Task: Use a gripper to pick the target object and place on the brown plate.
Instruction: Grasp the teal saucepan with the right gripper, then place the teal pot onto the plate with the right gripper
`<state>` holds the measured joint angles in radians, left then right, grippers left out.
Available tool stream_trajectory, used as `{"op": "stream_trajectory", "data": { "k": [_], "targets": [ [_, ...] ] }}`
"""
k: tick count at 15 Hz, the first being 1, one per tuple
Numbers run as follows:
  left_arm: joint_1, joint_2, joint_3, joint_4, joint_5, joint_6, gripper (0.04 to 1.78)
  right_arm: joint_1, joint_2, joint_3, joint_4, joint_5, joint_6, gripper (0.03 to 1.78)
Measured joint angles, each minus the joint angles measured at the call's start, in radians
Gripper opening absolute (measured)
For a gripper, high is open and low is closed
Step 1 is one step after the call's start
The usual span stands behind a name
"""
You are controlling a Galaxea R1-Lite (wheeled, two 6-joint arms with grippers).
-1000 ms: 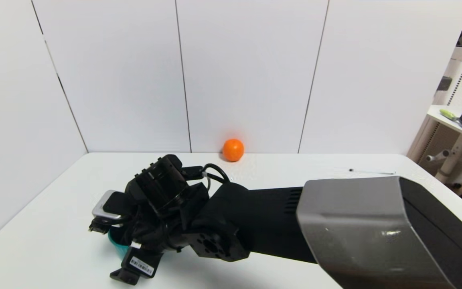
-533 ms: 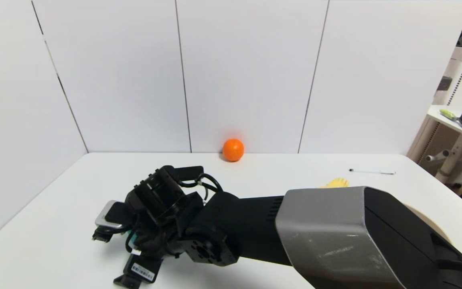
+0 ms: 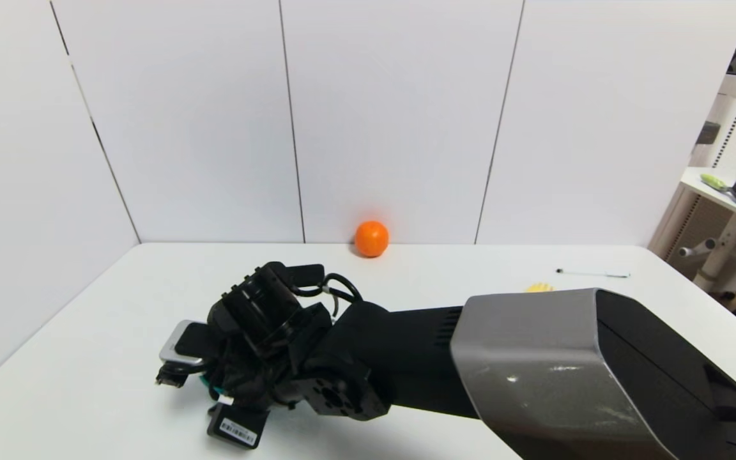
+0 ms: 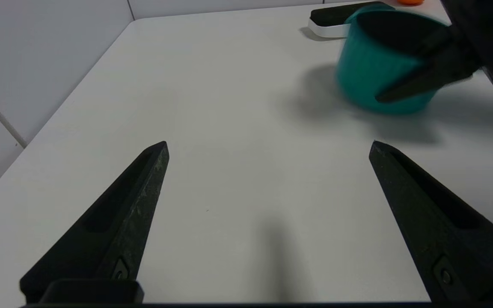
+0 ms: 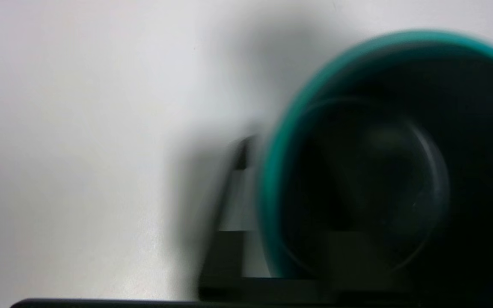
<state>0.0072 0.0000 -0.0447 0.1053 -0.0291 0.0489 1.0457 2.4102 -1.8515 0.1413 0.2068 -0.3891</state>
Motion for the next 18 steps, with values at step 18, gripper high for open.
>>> {"op": "stream_trajectory", "data": {
  "k": [18],
  "targets": [
    [0.0,0.0,0.0,0.0,0.0,0.0,1.69,-0.317,-0.346,0.096,0.115,-0.03,0.001,0.14]
  ]
}}
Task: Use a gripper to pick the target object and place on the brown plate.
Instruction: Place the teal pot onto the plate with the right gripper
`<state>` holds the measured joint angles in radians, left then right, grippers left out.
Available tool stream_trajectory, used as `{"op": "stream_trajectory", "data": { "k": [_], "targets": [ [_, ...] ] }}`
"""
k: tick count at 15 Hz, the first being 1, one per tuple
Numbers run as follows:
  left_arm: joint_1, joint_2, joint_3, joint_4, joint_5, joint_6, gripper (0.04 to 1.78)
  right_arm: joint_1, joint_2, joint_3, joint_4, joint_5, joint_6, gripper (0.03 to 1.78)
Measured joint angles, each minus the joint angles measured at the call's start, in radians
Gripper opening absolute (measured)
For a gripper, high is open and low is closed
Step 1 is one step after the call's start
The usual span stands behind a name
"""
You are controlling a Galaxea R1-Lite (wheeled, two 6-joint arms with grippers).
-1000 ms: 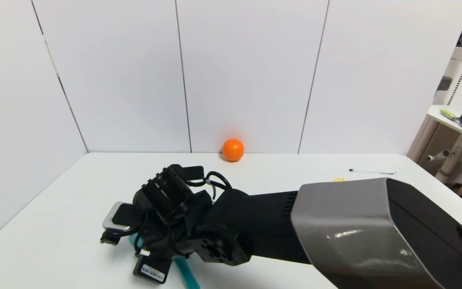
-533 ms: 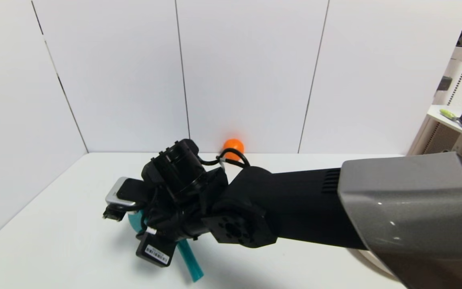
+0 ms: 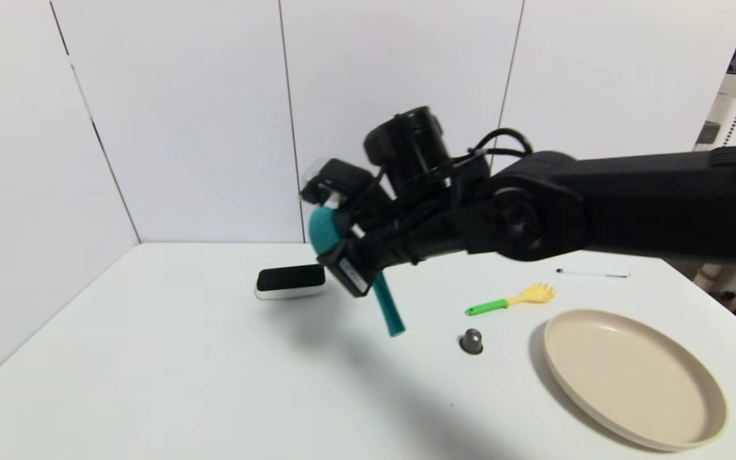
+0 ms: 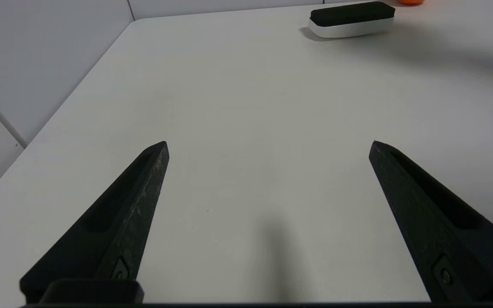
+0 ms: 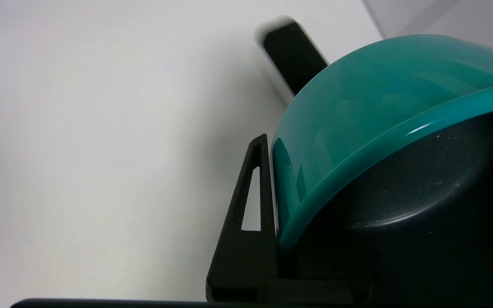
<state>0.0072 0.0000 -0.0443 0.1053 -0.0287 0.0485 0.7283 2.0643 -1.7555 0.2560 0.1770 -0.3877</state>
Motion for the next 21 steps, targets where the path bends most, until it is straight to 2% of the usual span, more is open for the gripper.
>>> {"op": "stream_trajectory", "data": {
  "k": [3,5,7,10,13,18,19,21],
  "targets": [
    [0.0,0.0,0.0,0.0,0.0,0.0,1.69,-0.222,-0.099,0.084,0.117,0.003,0.004,0.14],
    [0.0,0.0,0.0,0.0,0.0,0.0,1.69,-0.373,-0.178,0.195,0.177,0.006,0.01,0.14],
    [0.0,0.0,0.0,0.0,0.0,0.0,1.69,-0.5,-0.264,0.336,0.201,0.006,0.025,0.14],
    [0.0,0.0,0.0,0.0,0.0,0.0,1.69,-0.644,-0.374,0.527,0.211,0.005,0.045,0.14],
    [0.0,0.0,0.0,0.0,0.0,0.0,1.69,-0.708,-0.425,0.635,0.21,0.005,0.05,0.14],
    [0.0,0.0,0.0,0.0,0.0,0.001,1.69,-0.722,-0.423,0.693,0.217,0.005,0.049,0.14],
    [0.0,0.0,0.0,0.0,0.0,0.0,1.69,-0.723,-0.424,0.697,0.217,0.005,0.048,0.23],
    [0.0,0.0,0.0,0.0,0.0,0.0,1.69,-0.723,-0.429,0.712,0.218,0.005,0.047,0.54]
  ]
}}
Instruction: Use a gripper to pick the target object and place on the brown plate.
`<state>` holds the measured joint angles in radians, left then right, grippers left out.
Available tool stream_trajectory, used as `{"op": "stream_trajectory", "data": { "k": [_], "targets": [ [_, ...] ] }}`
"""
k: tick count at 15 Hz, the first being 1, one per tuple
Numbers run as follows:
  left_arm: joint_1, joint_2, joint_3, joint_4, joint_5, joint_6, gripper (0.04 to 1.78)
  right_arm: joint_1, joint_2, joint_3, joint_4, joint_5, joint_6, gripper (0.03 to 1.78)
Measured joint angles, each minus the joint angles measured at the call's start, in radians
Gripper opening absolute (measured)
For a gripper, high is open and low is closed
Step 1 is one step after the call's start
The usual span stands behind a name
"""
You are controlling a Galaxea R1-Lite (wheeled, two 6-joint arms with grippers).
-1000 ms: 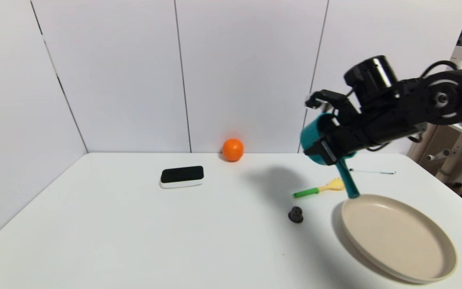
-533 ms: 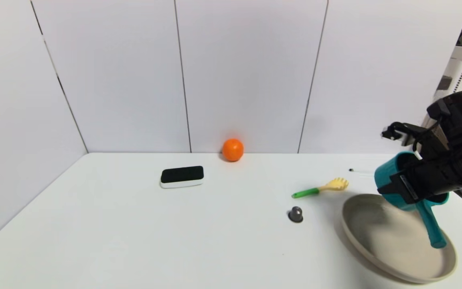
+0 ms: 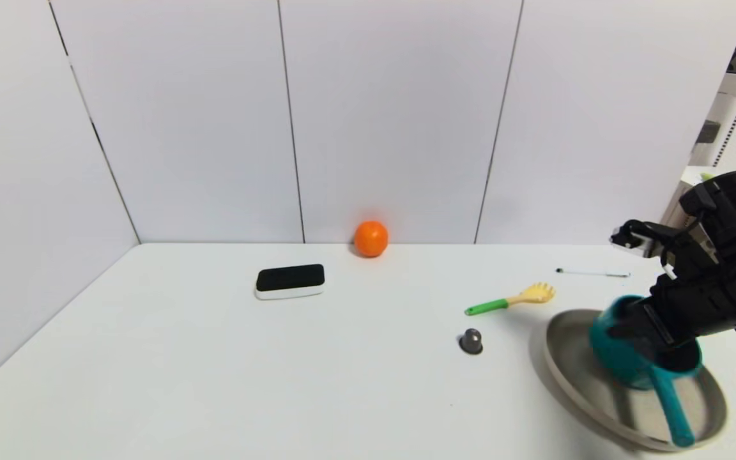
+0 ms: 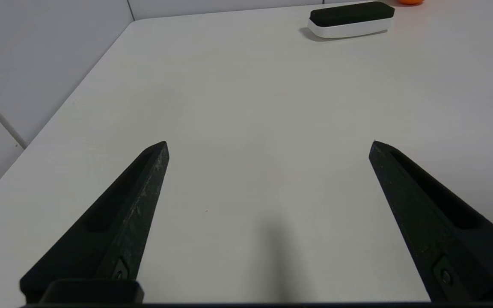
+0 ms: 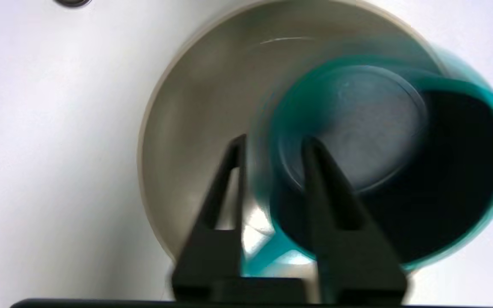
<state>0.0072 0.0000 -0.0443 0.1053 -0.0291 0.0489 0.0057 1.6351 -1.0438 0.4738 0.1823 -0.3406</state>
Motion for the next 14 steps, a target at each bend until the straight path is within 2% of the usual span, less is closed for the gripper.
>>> {"op": "stream_trajectory", "data": {
  "k": [3,7,11,14],
  "targets": [
    [0.0,0.0,0.0,0.0,0.0,0.0,1.69,0.0,-0.015,0.026,0.0,-0.001,-0.002,0.92],
    [0.0,0.0,0.0,0.0,0.0,0.0,1.69,-0.006,-0.071,0.043,0.0,-0.003,-0.001,1.24],
    [0.0,0.0,0.0,0.0,0.0,0.0,1.69,-0.031,-0.223,0.061,0.0,-0.007,0.019,1.43],
    [0.0,0.0,0.0,0.0,0.0,0.0,1.69,-0.03,-0.432,0.143,-0.01,-0.021,0.108,1.52]
  ]
}}
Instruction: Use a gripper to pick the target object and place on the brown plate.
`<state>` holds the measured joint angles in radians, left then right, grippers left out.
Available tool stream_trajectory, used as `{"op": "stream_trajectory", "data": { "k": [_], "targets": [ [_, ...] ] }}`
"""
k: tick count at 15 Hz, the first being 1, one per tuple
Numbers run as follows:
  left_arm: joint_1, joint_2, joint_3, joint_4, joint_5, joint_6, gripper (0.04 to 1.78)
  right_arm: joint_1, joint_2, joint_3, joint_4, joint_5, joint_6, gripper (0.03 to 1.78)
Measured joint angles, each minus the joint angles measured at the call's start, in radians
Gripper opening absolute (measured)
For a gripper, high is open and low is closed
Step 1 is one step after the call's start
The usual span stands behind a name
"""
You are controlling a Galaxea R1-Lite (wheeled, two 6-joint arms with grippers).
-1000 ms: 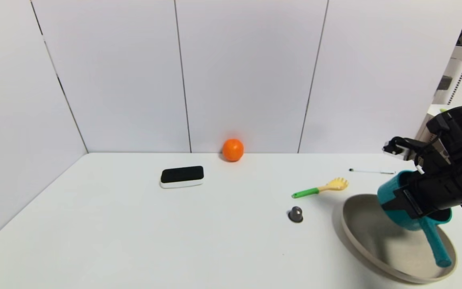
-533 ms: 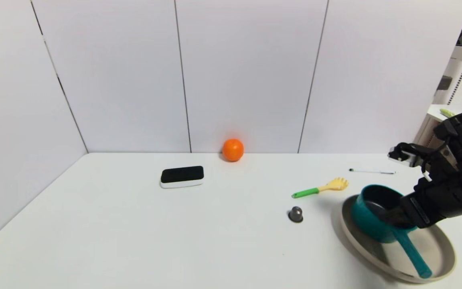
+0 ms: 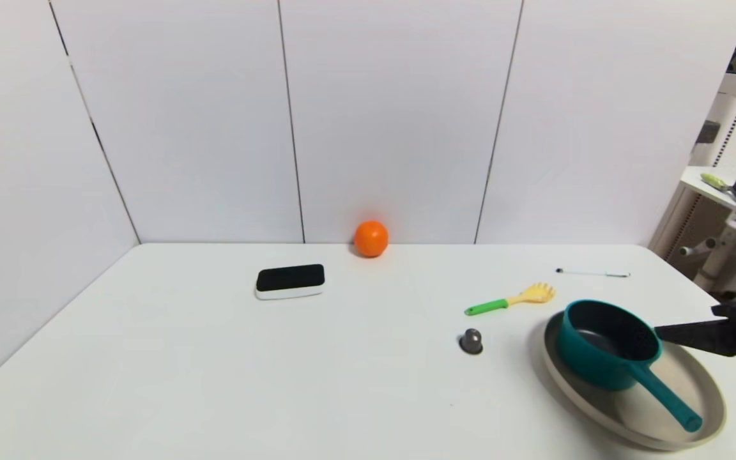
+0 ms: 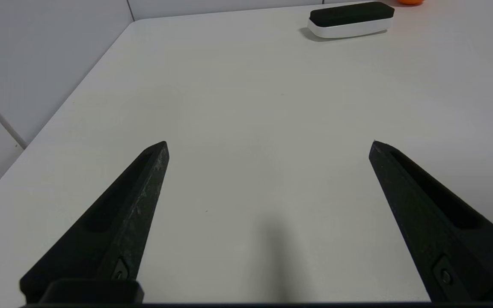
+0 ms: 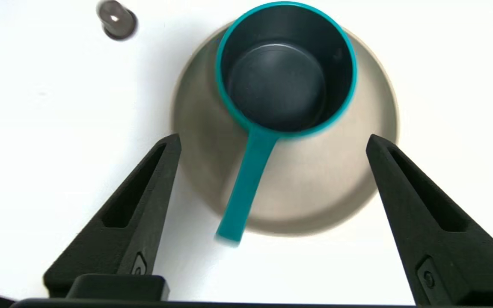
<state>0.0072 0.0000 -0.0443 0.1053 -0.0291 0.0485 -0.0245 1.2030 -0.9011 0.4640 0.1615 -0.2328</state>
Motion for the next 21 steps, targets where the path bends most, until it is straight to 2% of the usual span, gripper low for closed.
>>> {"op": "stream_trajectory", "data": {
  "k": [3,5,7,9,11,13,16,21],
  "targets": [
    [0.0,0.0,0.0,0.0,0.0,0.0,1.69,0.027,-0.264,0.192,-0.063,-0.051,0.087,1.58],
    [0.0,0.0,0.0,0.0,0.0,0.0,1.69,0.056,-0.451,0.36,-0.155,-0.116,0.133,1.61],
    [0.0,0.0,0.0,0.0,0.0,0.0,1.69,0.073,-0.63,0.502,-0.245,-0.156,0.154,1.63],
    [0.0,0.0,0.0,0.0,0.0,0.0,1.69,0.081,-0.787,0.646,-0.319,-0.178,0.166,1.65],
    [0.0,0.0,0.0,0.0,0.0,0.0,1.69,0.079,-0.876,0.789,-0.416,-0.175,0.156,1.66],
    [0.0,0.0,0.0,0.0,0.0,0.0,1.69,0.054,-0.957,0.863,-0.458,-0.145,0.133,1.67],
    [0.0,0.0,0.0,0.0,0.0,0.0,1.69,0.034,-1.093,0.893,-0.449,-0.124,0.129,1.68],
    [0.0,0.0,0.0,0.0,0.0,0.0,1.69,0.027,-1.193,0.9,-0.456,-0.129,0.184,1.69]
  ]
}}
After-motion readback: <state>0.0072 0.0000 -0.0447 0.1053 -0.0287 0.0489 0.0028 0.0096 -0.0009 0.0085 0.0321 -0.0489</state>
